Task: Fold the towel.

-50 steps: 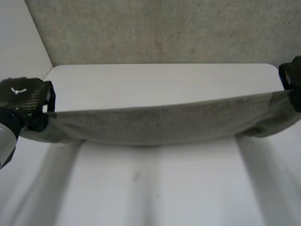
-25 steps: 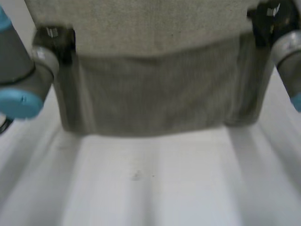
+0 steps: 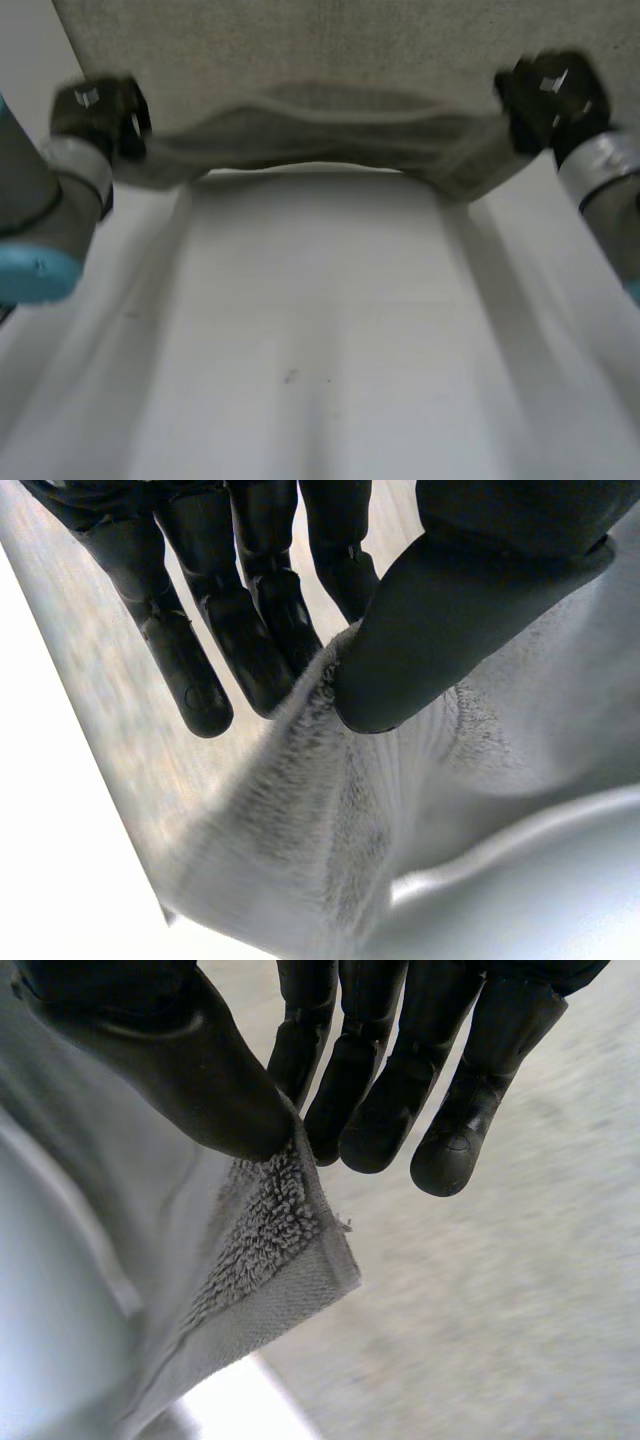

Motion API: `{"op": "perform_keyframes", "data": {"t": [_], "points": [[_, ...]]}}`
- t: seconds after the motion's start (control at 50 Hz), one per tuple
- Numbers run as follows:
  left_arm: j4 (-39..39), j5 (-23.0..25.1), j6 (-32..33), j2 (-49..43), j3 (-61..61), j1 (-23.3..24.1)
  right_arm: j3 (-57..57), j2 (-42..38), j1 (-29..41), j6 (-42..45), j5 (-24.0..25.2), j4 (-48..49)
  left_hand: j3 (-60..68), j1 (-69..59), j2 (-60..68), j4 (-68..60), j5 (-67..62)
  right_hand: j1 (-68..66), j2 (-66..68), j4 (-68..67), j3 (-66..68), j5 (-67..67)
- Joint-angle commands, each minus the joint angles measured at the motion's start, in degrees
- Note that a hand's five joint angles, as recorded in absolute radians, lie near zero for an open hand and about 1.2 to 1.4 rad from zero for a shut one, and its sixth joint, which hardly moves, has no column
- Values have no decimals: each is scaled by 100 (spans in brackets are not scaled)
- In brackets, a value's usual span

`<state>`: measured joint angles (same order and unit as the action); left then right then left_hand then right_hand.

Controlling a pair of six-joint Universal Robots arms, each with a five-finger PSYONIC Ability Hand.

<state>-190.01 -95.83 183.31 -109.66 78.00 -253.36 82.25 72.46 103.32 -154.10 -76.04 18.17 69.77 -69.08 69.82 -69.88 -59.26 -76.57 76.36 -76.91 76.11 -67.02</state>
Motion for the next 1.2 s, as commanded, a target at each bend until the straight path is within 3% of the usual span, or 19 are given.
{"op": "perform_keyframes", "data": {"t": [0.02, 0.16, 0.26, 0.3, 0.44, 0.66, 0.86, 0.94, 1.2], "points": [[-379, 195, 38, 295, 1567, 5, 1282, 84, -399, 161, 502, 12, 1023, -1092, 1018, -1012, -1074, -343, 364, -309, 389, -298], [-98, 302, 311, 1386, 2589, -74, 2129, 1464, -664, 372, 494, -533, 1023, -1092, 1018, -1012, -1074, -343, 364, -309, 389, -298], [315, 539, 680, 2669, 3160, -179, 2269, 2754, -1216, 609, 555, -2068, 1023, -1092, 1018, -1012, -1074, -343, 364, -309, 389, -298], [517, 871, 732, 3255, 3388, -310, 2234, 2922, -1340, 635, 607, -2367, 1023, -1092, 1018, -1012, -1074, -343, 364, -309, 389, -298], [579, 1400, 733, 3425, 3538, -495, 2181, 2958, -1569, 671, 1065, -2608, 1023, -1092, 1018, -1012, -1074, -343, 364, -309, 389, -298], [412, 1418, 759, 1424, 2854, -478, 1751, 1025, -1508, 943, 968, -2159, 1023, -1092, 1018, -1012, -1074, -343, 364, -309, 389, -298], [324, 1013, 750, -425, 1218, -381, 276, -836, -911, 891, 283, -1940, 1023, -1092, 1018, -1012, -1074, -343, 364, -309, 389, -298], [324, 777, 741, -1213, 350, -329, -146, -1267, -788, 847, 134, -1809, 1023, -1092, 1018, -1012, -1074, -343, 364, -309, 389, -298], [342, 750, 741, -2568, -1400, -153, -1800, -2596, -242, 794, -561, -1571, 1023, -1092, 1018, -1012, -1074, -343, 364, -309, 389, -298]]}}
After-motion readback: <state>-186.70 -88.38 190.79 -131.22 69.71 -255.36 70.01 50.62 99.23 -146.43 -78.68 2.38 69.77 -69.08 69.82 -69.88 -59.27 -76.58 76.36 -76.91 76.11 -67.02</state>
